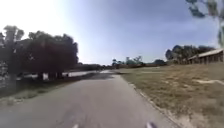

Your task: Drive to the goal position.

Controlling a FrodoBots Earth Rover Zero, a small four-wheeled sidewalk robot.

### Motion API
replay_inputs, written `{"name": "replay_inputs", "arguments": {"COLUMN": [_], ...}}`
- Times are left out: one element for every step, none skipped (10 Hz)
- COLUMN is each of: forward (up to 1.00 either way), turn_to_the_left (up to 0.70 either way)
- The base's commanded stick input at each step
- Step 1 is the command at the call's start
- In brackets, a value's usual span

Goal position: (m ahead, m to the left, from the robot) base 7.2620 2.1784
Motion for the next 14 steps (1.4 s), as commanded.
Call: {"name": "replay_inputs", "arguments": {"forward": [1.0,1.0,1.0,1.0,1.0,1.0,1.0,1.0,1.0,1.0,1.0,1.0,1.0,1.0], "turn_to_the_left": [0.03,0.03,0.03,0.03,0.03,0.04,0.07,0.1,0.13,0.16,0.2,0.23,0.26,0.29]}}
